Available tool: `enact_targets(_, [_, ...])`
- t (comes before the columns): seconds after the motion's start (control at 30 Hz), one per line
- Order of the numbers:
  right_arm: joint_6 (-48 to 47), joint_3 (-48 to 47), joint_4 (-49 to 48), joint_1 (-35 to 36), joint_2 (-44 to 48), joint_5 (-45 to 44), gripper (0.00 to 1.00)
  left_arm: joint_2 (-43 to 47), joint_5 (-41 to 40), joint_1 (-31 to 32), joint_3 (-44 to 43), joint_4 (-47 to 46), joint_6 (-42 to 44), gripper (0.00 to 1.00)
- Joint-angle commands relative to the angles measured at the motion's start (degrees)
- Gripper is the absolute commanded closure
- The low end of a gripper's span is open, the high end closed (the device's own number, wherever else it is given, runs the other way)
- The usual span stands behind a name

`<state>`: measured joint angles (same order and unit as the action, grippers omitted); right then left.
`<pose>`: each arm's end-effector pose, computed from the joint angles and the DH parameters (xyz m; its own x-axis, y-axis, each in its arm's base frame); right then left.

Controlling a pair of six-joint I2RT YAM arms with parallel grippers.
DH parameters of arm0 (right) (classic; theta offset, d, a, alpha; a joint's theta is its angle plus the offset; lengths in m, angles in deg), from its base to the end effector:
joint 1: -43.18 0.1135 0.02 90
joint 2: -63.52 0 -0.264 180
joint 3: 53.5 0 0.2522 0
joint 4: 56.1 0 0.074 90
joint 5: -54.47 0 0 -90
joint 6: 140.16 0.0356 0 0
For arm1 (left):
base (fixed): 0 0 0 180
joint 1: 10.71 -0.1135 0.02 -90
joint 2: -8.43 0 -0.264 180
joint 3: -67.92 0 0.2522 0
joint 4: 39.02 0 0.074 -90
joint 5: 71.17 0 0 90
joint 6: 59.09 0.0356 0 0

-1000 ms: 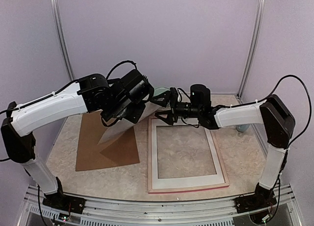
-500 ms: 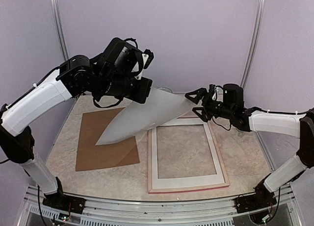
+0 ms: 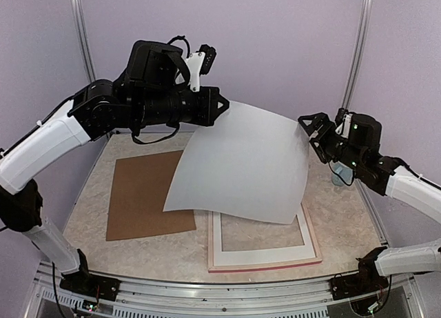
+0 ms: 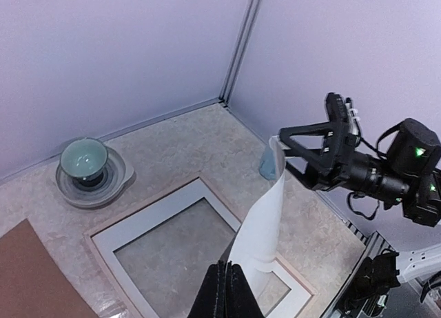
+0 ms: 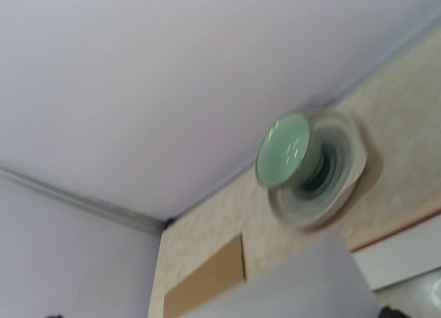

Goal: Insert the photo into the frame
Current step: Turn over the photo on the mat board.

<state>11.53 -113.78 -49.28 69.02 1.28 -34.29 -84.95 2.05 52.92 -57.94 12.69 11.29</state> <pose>0.2313 0.1129 0.3218 -0.4657 0.7524 -0.4658 -0.0948 0.4809 0.8716 0.1648 -0.3093 0.4769 -0.3852 0.0532 -0.9213 0.6448 0.7297 -0.2275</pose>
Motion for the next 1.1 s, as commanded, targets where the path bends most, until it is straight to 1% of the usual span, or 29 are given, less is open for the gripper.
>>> enact_targets(0.0, [-3.5, -0.16, 6.41, -0.71, 3.51, -6.61, 0.01, 6.43, 4.18, -8.16, 12.87, -10.06, -9.32, 0.97])
enact_targets(0.23, [-4.5, -0.83, 8.71, -0.8, 3.55, -6.65, 0.01, 17.35, 12.44, -22.91, 39.81, -23.04, -23.53, 0.97])
enact_targets(0.37, [-4.56, -1.19, 9.06, -0.81, 2.7, -5.94, 0.01, 20.98, 14.91, -27.58, 49.84, -26.94, -28.41, 0.97])
enact_targets(0.47, [-4.91, -1.44, 9.17, -0.84, 2.59, -5.95, 0.01, 22.91, 14.31, -27.95, 55.61, -29.06, -30.82, 0.94])
enact_targets(0.63, [-5.63, -1.99, 9.58, -0.8, 2.09, -4.34, 0.01, 26.78, 10.63, -28.04, 64.27, -30.34, -35.9, 0.93])
enact_targets(0.73, [-4.93, -0.61, 9.48, -0.8, 1.01, -0.46, 0.01, 29.16, 9.18, -27.95, 69.38, -30.87, -38.44, 0.93])
enact_targets(0.87, [-1.36, 2.92, 8.13, -0.26, -1.57, 7.41, 0.01, 32.48, 8.34, -27.95, 74.26, -31.58, -40.41, 0.92])
enact_targets(1.0, [1.74, 5.52, 5.87, 2.54, -3.76, 10.79, 0.01, 34.46, 7.97, -27.96, 77.82, -31.71, -41.57, 0.81])
enact_targets(1.07, [2.54, 5.81, 4.91, 3.73, -5.47, 12.11, 0.01, 35.26, 8.53, -27.89, 79.35, -31.76, -42.15, 0.78])
